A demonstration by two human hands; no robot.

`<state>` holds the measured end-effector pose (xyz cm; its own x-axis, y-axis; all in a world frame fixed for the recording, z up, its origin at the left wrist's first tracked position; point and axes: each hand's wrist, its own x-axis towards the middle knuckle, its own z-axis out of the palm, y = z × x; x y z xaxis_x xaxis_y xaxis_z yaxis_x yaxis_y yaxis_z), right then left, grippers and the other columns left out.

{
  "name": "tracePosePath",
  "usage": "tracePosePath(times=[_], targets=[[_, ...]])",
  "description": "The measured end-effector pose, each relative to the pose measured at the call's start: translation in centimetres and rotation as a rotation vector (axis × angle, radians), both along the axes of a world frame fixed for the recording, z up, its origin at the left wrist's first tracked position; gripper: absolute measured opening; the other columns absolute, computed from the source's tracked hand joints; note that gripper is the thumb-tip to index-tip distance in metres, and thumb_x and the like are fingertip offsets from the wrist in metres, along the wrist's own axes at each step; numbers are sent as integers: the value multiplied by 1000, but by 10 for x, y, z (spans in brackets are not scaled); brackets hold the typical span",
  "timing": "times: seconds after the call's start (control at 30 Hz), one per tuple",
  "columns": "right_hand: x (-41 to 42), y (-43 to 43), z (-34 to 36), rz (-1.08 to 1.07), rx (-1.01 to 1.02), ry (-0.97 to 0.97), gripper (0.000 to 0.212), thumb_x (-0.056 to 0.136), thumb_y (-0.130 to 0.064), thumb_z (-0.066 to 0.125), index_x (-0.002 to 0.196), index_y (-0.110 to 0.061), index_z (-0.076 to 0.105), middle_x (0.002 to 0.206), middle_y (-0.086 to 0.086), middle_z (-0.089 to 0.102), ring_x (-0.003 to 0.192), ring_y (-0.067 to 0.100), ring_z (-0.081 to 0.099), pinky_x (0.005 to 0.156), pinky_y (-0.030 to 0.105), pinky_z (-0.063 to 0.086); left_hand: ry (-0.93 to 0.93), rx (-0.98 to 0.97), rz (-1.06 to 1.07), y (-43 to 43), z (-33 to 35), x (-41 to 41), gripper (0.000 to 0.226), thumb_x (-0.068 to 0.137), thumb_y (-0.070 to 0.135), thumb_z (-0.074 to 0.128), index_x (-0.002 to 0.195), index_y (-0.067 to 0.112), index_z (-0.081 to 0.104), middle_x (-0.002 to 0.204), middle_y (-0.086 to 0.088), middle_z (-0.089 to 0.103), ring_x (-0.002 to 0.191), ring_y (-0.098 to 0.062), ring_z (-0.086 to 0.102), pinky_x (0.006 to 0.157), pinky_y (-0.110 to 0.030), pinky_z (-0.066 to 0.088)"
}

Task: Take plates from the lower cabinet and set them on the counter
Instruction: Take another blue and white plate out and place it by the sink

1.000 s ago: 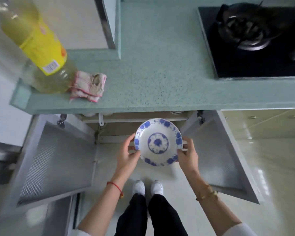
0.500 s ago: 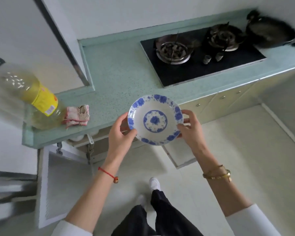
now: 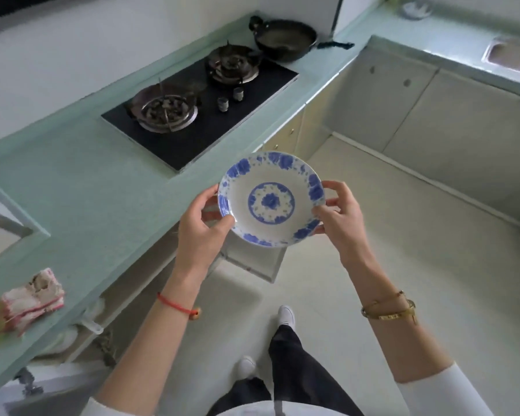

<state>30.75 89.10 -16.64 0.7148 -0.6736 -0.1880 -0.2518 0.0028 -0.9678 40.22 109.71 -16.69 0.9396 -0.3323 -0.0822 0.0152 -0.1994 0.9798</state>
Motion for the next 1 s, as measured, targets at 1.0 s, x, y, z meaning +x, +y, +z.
tracePosePath(times=[1.0], targets=[[-10, -452, 26, -424, -34, -29, 45, 83, 3, 48, 119, -21, 57, 93, 6, 60, 73, 18, 70, 52, 29, 58, 16, -90, -422, -517, 20, 71, 48, 80, 5, 67, 112, 39, 64, 111, 11, 71, 106, -14, 67, 78, -28, 60]])
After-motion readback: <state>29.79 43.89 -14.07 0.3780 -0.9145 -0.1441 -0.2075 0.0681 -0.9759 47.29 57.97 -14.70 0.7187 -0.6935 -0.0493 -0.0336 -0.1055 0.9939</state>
